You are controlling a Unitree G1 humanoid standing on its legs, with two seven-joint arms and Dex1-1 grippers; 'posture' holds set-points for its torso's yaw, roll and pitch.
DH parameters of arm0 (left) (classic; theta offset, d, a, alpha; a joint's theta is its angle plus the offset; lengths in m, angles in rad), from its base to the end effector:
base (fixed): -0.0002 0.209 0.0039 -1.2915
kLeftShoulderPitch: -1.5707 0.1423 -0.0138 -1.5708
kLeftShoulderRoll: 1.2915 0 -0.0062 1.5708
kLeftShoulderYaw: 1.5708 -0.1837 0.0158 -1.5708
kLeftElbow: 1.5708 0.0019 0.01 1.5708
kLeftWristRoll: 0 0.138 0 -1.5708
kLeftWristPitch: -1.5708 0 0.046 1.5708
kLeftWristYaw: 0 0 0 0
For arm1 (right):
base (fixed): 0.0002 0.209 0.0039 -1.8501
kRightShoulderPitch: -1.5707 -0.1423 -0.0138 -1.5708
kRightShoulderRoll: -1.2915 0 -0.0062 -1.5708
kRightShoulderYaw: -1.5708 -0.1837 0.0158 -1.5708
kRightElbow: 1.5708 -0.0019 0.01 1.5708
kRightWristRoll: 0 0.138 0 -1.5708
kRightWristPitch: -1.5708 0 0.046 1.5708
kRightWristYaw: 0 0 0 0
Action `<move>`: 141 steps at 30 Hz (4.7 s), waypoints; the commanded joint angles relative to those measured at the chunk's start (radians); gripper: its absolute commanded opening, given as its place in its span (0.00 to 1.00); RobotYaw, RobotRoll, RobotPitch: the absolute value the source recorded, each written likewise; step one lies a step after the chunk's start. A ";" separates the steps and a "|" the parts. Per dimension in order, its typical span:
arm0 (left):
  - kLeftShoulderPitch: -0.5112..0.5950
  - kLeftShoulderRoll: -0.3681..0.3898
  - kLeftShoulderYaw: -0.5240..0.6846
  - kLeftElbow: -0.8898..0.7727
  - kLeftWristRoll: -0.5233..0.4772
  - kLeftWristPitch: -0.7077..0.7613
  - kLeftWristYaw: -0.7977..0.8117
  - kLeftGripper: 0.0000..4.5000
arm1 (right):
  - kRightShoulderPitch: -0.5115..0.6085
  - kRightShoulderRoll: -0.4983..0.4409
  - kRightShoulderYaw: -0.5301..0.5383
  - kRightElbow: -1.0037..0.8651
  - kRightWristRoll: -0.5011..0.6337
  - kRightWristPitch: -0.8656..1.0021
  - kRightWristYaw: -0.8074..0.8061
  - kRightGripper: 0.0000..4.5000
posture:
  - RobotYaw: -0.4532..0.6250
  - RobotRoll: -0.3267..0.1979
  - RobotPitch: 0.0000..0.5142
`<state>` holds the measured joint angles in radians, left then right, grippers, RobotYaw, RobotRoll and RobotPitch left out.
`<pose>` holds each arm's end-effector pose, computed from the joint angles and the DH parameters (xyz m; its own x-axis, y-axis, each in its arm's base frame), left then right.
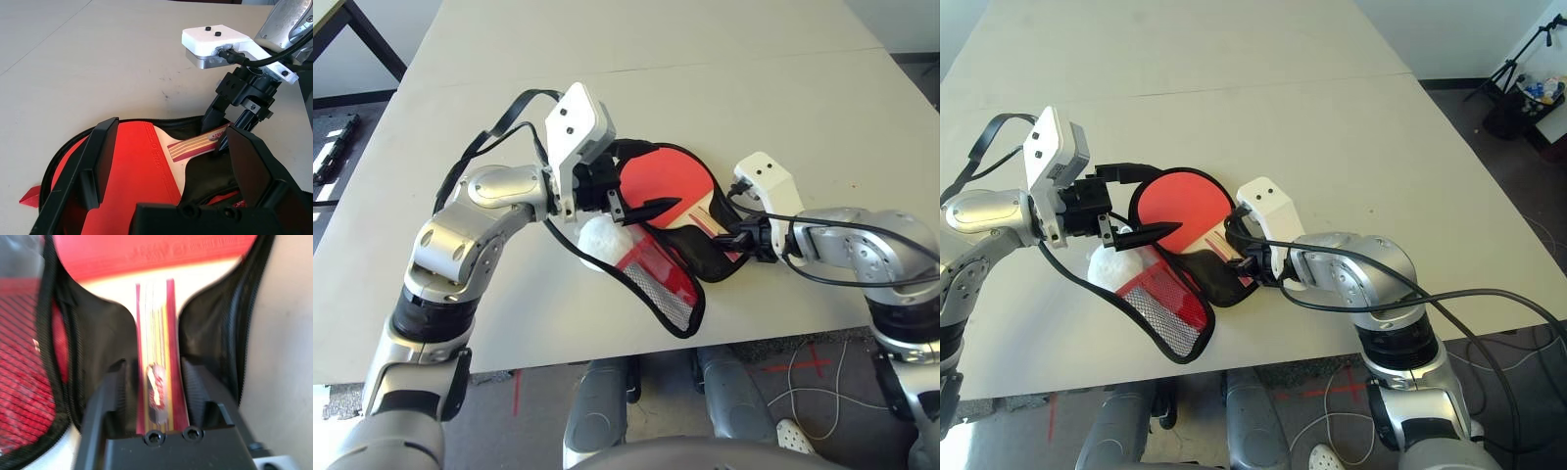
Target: Store the ping-pong paddle in its case and zip it.
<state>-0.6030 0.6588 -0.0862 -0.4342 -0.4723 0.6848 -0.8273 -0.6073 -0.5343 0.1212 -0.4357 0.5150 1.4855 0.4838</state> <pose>0.2455 0.1747 0.2367 0.4387 -0.8865 -0.1468 0.8537 0.3602 0.3762 0.2430 -0.1625 0.1927 0.5346 0.5782 -0.6164 -0.7123 0.7008 0.0396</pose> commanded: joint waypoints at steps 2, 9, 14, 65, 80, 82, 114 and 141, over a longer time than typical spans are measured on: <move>0.011 0.007 0.012 -0.022 -0.015 0.010 -0.001 1.00 | 0.022 -0.113 -0.046 -0.051 0.043 -0.083 0.099 0.82 | 0.41 0.62 0.49; -0.029 0.105 0.126 -0.014 -0.058 0.049 -0.022 1.00 | 0.104 -0.351 -0.091 0.021 0.045 -0.335 0.319 0.99 | 0.43 0.62 0.49; -0.025 0.336 0.221 0.014 -0.064 0.068 -0.129 1.00 | 0.133 -0.380 -0.124 0.132 0.028 -0.508 0.412 0.99 | 0.46 0.62 0.48; -0.060 -0.021 -0.097 0.038 -0.023 0.009 -0.083 1.00 | 0.057 -0.236 -0.310 0.653 0.077 -0.754 0.536 0.99 | 0.45 0.62 0.51; 0.001 0.131 -0.014 -0.021 -0.046 0.056 -0.108 1.00 | 0.006 -0.246 -0.134 0.625 0.124 -0.388 0.606 0.99 | 0.46 0.62 0.51; 0.001 0.134 -0.014 -0.025 -0.046 0.058 -0.108 1.00 | 0.001 -0.229 -0.127 0.627 0.118 -0.385 0.593 0.99 | 0.47 0.62 0.52; 0.004 0.167 0.007 -0.025 -0.052 0.066 -0.107 1.00 | 0.058 -0.191 -0.116 0.532 0.110 -0.171 0.447 0.00 | 0.46 0.62 0.54; -0.005 0.143 -0.013 0.013 -0.020 0.029 -0.116 1.00 | 0.105 -0.341 -0.229 0.336 0.289 -0.076 0.483 0.53 | 0.44 0.62 0.52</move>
<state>-0.6103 0.8003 -0.0868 -0.4247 -0.5020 0.7199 -0.9338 -0.4918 -0.8484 -0.0948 -0.1072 0.7877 1.4208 0.9358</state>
